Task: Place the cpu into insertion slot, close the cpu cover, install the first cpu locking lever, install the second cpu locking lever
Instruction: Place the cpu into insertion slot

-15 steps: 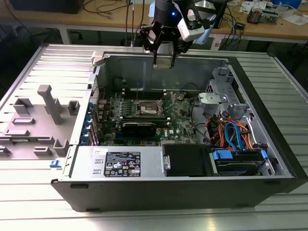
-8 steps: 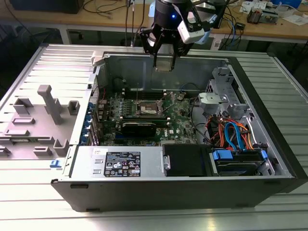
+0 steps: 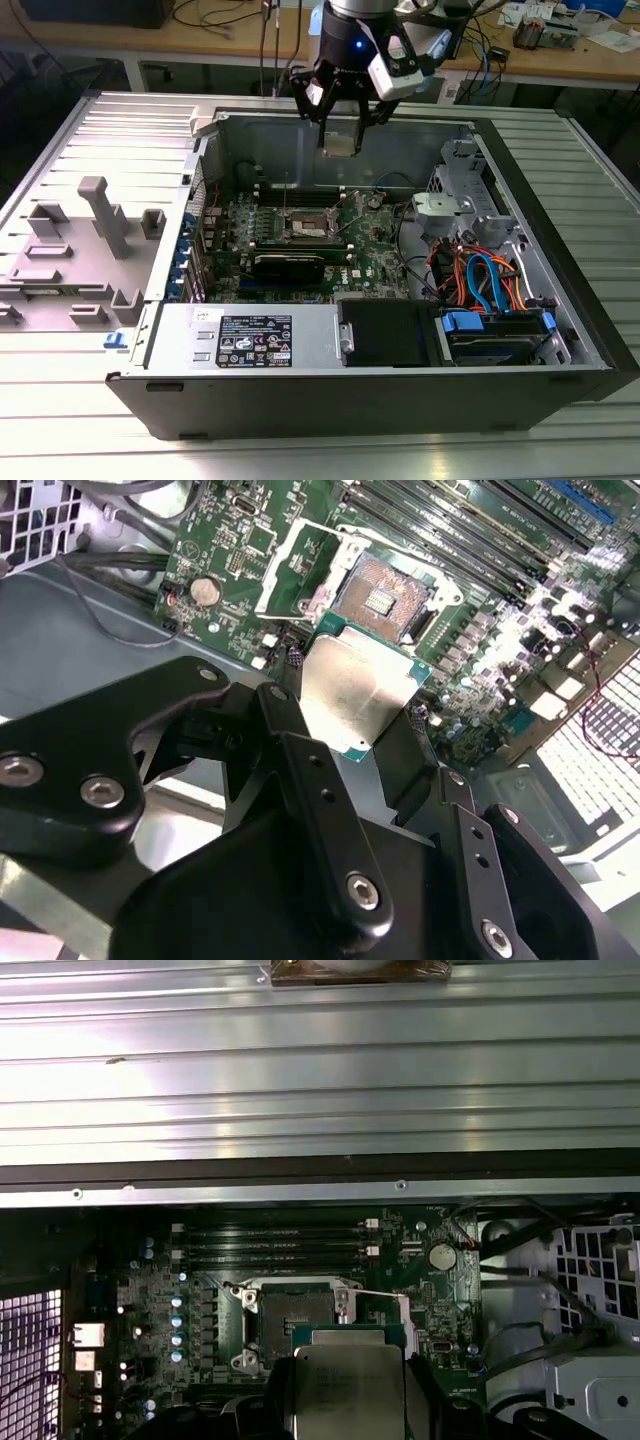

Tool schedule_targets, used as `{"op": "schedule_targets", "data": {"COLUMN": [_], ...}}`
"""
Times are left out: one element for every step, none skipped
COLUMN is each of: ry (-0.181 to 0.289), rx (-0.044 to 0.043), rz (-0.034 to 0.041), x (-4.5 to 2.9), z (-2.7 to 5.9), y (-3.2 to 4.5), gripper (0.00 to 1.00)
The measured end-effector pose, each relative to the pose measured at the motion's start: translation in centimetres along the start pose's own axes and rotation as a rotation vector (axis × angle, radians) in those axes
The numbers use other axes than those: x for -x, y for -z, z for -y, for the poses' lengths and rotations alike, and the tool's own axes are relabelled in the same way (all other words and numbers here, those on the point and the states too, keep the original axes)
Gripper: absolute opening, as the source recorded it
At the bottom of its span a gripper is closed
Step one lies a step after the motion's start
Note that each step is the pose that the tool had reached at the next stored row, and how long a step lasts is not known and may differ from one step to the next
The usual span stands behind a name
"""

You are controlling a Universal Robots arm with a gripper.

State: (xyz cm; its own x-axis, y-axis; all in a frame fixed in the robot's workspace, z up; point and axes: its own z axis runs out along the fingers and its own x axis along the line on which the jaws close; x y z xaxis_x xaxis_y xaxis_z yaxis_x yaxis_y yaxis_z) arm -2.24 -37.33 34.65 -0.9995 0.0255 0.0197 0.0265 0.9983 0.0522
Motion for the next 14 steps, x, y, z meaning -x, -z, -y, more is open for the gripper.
{"op": "schedule_targets", "data": {"ry": [0.000,0.000,0.000,0.000,0.000,0.000,0.000,0.000,0.000,0.000,0.000,0.000,0.000,0.000], "rx": [-0.0005,-0.0007,-0.0013,-0.0017,-0.0020,-0.0024,-0.0030,-0.0034,-0.0039,-0.0044,-0.0047,-0.0049,-0.0053,-0.0055], "rz": [-0.0001,-0.0001,-0.0002,-0.0003,-0.0003,-0.0005,-0.0007,-0.0008,-0.0010,-0.0013,-0.0015,-0.0018,-0.0019,-0.0021], "x": [0.01,0.01,0.01,0.02,0.02,0.03,0.04,0.04,0.05,0.06,0.06,0.06,0.07,0.07], "z": [0.13,0.20,0.28,0.35,0.42,0.55,0.69,0.76,0.85,0.99,1.08,1.16,1.24,1.33], "y": [-0.24,-0.35,-0.48,-0.60,-0.70,-0.90,-1.10,-1.22,-1.36,-1.58,-1.68,-1.79,-1.91,-2.02], "gripper": [0.54,0.54,0.54,0.54,0.54,0.54,0.54,0.54,0.54,0.54,0.54,0.54,0.54,0.54]}}
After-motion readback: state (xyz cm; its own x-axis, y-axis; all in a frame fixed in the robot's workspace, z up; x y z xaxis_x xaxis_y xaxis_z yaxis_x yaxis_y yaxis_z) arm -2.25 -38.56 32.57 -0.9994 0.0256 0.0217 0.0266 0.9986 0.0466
